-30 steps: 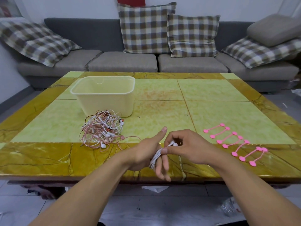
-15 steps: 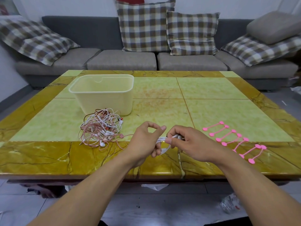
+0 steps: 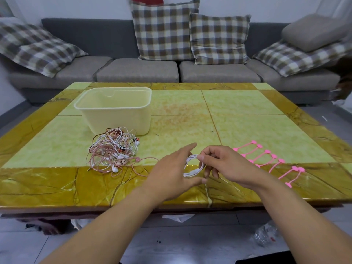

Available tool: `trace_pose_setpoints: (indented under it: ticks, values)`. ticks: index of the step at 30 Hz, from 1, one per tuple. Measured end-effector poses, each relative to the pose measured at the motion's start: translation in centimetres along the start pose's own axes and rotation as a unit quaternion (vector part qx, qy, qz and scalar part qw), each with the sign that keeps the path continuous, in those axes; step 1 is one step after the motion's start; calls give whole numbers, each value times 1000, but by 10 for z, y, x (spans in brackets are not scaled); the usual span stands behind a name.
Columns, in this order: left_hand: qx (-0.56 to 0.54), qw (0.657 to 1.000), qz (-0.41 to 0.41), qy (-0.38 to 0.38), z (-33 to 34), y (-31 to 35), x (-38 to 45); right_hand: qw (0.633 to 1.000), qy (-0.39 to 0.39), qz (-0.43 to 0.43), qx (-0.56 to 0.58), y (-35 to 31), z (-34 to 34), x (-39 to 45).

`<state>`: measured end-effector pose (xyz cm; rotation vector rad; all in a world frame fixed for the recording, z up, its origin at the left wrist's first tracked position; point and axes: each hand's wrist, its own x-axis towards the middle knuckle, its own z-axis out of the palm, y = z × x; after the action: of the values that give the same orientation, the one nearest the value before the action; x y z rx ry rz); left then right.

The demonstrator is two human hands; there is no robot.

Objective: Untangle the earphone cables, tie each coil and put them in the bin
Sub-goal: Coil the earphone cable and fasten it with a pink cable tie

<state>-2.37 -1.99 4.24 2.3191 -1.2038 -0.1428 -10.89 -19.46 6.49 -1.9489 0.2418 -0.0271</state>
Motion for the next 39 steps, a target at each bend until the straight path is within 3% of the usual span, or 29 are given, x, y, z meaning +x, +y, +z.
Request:
trace_pose_setpoints:
  ticks: [2,4,7,10,16,20,22,28,30,33,36,39]
  values:
    - [60,998,-2,0,4,3,5,1000,2,11,-3,1,-2,0]
    - [52,998,10,-38,9,-1,12,1000,9,18,-19,4,-6,-3]
    - [-59,990,34,-125,11,-5,13,997,6,23,-77,10,-11,-7]
    - [-193,966,44,-165,11,6,12,997,8,18,-74,13,-18,-11]
    - [-430,887,-78,-151,14,23,18,996,26,-9,-84,15,-29,-17]
    - [-568,787,-177,-164,18,33,25,992,59,-27,-106,23,-33,-17]
    - [-592,764,-200,-162,21,38,30,991,74,-32,-104,28,-36,-18]
    - [-502,833,-191,-137,41,52,34,983,163,-7,-80,48,-53,-35]
    - [-492,839,-190,-133,42,52,36,957,260,37,-122,63,-74,-43]
    - [-487,847,-175,-119,41,50,41,887,370,177,-210,83,-114,-64]
    - [-475,861,-152,-99,40,53,43,843,352,315,-258,106,-141,-85]
    - [-468,871,-126,-82,40,54,46,820,334,383,-266,121,-148,-88]
